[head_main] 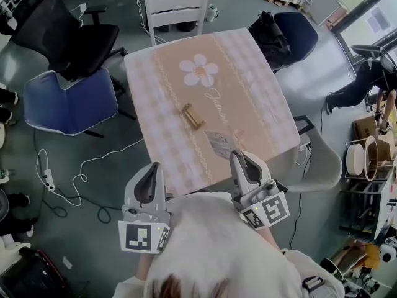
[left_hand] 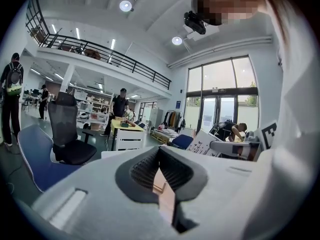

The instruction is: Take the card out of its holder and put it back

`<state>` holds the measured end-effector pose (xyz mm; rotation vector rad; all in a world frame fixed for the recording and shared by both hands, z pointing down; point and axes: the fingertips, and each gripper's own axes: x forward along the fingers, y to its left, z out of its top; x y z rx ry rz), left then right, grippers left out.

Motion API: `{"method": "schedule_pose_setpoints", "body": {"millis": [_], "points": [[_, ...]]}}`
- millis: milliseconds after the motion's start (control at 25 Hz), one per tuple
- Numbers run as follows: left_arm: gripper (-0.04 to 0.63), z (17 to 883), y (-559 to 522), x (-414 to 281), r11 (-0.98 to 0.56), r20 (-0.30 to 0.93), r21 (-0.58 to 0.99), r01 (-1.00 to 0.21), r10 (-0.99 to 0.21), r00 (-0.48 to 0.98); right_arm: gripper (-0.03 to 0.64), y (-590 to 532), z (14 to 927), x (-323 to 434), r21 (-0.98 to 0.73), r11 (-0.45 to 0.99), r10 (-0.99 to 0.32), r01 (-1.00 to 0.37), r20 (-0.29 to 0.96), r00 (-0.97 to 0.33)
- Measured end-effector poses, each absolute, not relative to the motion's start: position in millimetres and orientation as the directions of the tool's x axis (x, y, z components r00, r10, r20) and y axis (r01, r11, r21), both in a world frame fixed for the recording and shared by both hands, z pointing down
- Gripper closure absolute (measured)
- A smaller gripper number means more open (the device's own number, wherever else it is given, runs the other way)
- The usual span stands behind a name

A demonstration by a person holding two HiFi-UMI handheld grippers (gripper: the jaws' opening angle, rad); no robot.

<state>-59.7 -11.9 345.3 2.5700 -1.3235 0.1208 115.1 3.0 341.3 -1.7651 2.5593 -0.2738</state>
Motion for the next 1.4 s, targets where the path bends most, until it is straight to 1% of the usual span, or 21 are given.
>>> {"method": "schedule_pose_setpoints", "body": {"millis": [480,1000,1160,1400], "points": [[0.595,350,-20,-68,-0.512,0.19,0.207,-0.834,-0.815,0.548,0.601,-13,344,116,-0.159,0.358,-0.922,-0.92,0.096,-0.375],[0.595,352,-34,-82,-0.431,0.202,0.222,-0.875,-0.857,0.474,0.601,-86,355,125,-0.106,0.384,-0.915,-0.917,0.087,-0.393],[0.595,350,-42,-84,-0.393,0.192,0.252,-0.884,-0.875,0.444,0.601,-111,377,126,-0.137,0.38,-0.911,-0.915,0.117,-0.396],[0.595,353,-51,-85,-0.363,0.214,0.258,-0.895,-0.882,0.419,0.601,-134,408,125,-0.139,0.39,-0.894,-0.91,0.179,-0.41]]}}
